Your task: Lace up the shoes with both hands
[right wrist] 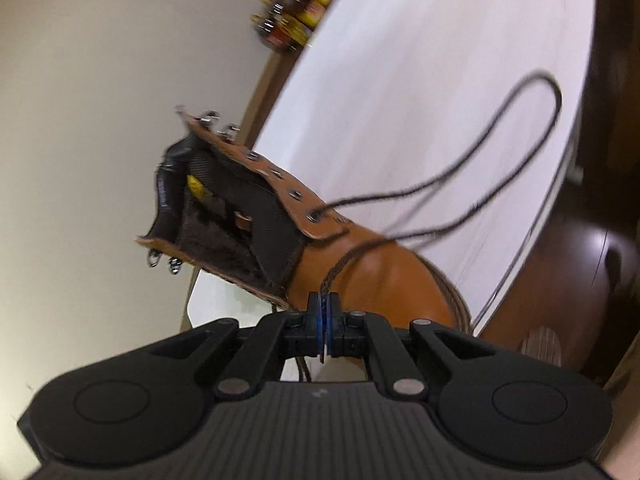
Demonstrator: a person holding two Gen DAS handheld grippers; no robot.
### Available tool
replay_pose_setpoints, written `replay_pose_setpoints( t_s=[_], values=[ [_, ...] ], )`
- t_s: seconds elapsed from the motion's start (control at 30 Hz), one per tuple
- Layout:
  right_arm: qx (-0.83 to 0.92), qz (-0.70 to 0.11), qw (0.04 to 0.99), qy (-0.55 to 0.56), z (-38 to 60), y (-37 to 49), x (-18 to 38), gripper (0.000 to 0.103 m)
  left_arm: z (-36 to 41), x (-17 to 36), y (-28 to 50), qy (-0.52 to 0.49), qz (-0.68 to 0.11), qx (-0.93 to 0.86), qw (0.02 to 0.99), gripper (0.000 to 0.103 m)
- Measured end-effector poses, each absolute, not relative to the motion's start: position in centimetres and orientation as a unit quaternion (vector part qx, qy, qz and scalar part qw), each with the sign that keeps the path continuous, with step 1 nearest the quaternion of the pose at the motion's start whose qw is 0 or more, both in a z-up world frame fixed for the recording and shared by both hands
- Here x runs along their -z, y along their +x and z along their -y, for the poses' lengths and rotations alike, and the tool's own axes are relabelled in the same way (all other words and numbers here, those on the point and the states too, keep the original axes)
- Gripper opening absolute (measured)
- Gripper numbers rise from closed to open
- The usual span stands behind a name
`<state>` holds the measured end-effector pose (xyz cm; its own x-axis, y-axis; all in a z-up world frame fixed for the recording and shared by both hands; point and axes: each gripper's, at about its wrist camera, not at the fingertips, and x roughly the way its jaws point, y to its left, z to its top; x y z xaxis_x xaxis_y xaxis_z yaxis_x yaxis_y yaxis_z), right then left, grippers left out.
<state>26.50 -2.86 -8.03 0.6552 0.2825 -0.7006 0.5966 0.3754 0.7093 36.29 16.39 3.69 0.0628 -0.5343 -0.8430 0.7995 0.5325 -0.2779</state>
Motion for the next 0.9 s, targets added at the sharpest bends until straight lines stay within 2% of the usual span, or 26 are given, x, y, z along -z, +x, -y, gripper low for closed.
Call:
replay_pose_setpoints(
  t_s=[0.23,0.4,0.73,0.9],
  values=[
    [0.081,-0.395,0.675,0.618,4.5,27.3,9.0,0.003,-12.2,-3.4,34.9,0.142,-0.482,0.476,0.722,0.020],
    [0.049,-0.359,0.683,0.635,4.6,28.8,9.1,0.003,-12.3,-3.5,35.8,0.154,-0.485,0.444,0.738,0.020],
    [0.088,-0.261,0.692,0.667,2.5,30.5,10.6,0.003,-13.2,-3.5,37.4,0.187,-0.497,0.476,0.701,0.020],
    [0.098,-0.261,0.696,0.661,1.2,31.0,11.0,0.003,-13.4,-3.6,38.0,0.197,-0.485,0.500,0.691,0.020]
  ],
)
